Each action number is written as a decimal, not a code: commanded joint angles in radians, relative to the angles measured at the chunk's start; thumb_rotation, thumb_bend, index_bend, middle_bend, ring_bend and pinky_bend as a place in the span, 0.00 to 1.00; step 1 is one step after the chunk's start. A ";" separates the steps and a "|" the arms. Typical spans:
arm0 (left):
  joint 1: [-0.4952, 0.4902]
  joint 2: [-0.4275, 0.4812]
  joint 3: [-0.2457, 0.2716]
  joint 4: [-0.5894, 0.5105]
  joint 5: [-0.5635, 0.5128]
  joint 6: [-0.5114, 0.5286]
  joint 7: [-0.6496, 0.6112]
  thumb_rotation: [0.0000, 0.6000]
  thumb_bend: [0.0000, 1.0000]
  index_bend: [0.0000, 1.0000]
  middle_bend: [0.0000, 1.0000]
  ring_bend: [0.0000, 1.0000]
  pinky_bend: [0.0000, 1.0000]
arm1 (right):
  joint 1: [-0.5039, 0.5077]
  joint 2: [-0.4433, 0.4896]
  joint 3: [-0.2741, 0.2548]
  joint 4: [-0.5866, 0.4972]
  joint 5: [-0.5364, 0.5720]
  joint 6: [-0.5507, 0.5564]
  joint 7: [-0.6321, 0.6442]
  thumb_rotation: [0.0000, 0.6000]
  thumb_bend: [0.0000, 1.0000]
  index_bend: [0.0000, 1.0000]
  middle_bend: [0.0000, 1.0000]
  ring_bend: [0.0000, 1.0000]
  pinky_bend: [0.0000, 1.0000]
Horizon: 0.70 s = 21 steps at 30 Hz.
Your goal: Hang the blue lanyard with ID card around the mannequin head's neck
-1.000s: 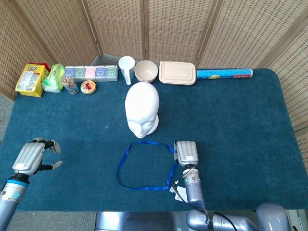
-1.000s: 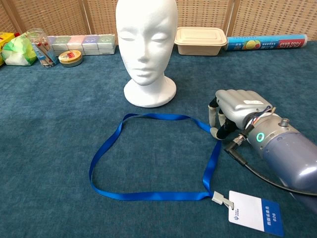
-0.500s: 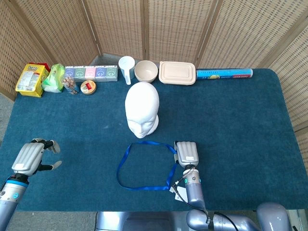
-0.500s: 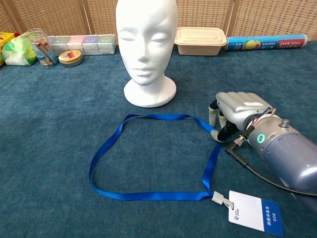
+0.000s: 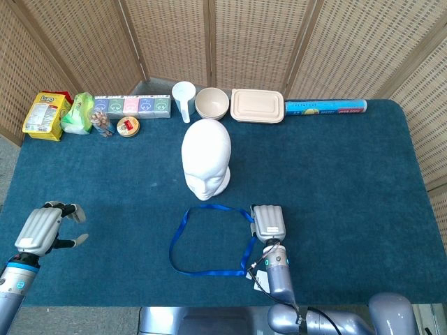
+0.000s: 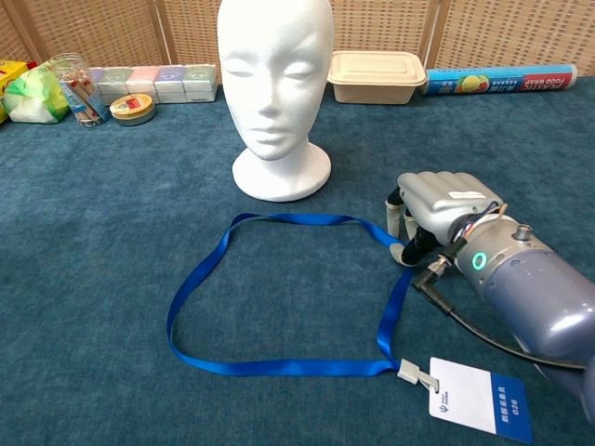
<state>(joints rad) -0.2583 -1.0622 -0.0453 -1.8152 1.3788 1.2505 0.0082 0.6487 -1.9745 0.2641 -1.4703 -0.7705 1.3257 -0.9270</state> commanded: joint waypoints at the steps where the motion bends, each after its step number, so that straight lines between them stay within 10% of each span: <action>1: 0.001 0.000 0.001 0.002 0.000 0.000 -0.004 1.00 0.20 0.50 0.54 0.46 0.29 | 0.005 -0.003 0.001 0.003 0.004 -0.001 -0.009 0.94 0.43 0.52 0.68 0.94 1.00; 21: 0.004 -0.006 0.004 0.015 0.003 -0.005 -0.025 1.00 0.20 0.50 0.54 0.46 0.29 | -0.004 0.031 0.002 -0.088 -0.033 0.044 0.006 0.95 0.46 0.59 0.72 0.96 1.00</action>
<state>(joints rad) -0.2540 -1.0669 -0.0415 -1.8012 1.3836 1.2474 -0.0168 0.6508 -1.9518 0.2692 -1.5463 -0.7963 1.3635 -0.9285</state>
